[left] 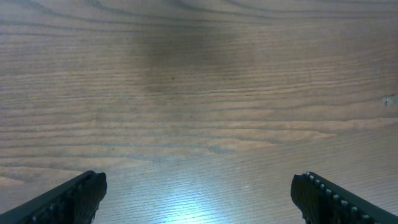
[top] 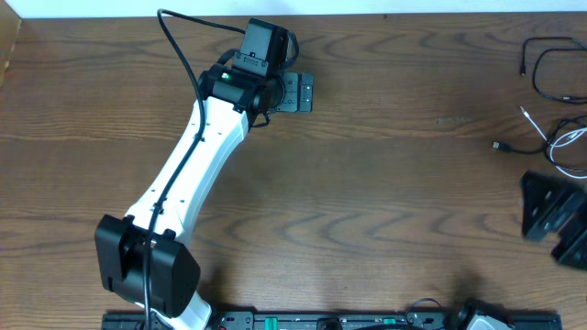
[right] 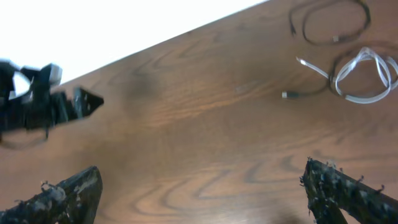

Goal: Untangle cables

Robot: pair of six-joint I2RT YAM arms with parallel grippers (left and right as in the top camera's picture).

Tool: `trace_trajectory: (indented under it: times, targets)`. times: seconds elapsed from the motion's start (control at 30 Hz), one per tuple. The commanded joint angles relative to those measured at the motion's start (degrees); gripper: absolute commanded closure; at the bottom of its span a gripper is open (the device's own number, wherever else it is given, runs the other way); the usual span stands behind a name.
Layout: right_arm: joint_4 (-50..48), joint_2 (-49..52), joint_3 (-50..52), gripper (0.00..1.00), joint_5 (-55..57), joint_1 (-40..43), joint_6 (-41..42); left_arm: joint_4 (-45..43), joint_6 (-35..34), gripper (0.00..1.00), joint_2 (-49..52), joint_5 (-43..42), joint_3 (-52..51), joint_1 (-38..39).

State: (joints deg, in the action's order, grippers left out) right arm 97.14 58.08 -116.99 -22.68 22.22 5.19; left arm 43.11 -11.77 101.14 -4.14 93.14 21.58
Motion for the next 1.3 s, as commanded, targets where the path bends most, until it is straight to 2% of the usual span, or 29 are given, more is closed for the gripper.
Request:
trace_trajectory:
  times: [0.0,0.13,0.27,0.33,0.57,0.77,1.0,1.13,1.27]
  targets:
    - [0.13,-0.96,-0.33,0.01,1.27,-2.03,-6.47,0.13,0.35,0.0,0.13,0.31,0.81,-0.07]
    - [0.11,-1.49,1.25,0.01,1.14,-2.47,-6.51,0.13,0.37,0.0,0.13,0.33,0.83,-0.07]
    - [-5.09,-6.14,10.36,0.01,3.06,-4.44,-6.58,0.13,0.37,0.0,0.13,0.33,0.83,-0.07]
    - [-16.09,-11.58,21.31,0.01,6.01,-9.29,-6.6,0.13,0.35,0.0,0.13,0.31,0.83,-0.07]
    - [-41.97,-27.47,50.1,0.01,13.16,-18.95,-6.58,0.13,0.35,0.0,0.13,0.31,0.81,-0.07]
    - [-60.39,-37.73,70.64,0.01,19.12,-23.37,-6.56,0.13,0.35,0.0,0.13,0.31,0.83,-0.07]
    - [-82.68,-46.75,92.45,0.01,19.32,-25.55,-6.56,0.13,0.35,0.0,0.13,0.33,0.81,-0.07]
    - [-91.19,-50.82,102.12,0.01,19.08,-26.77,-6.49,0.13,0.35,0.0,0.13,0.33,0.81,-0.07]
    - [-94.68,-54.62,109.13,0.01,19.12,-27.85,-6.51,0.13,0.35,0.0,0.13,0.33,0.83,-0.07]
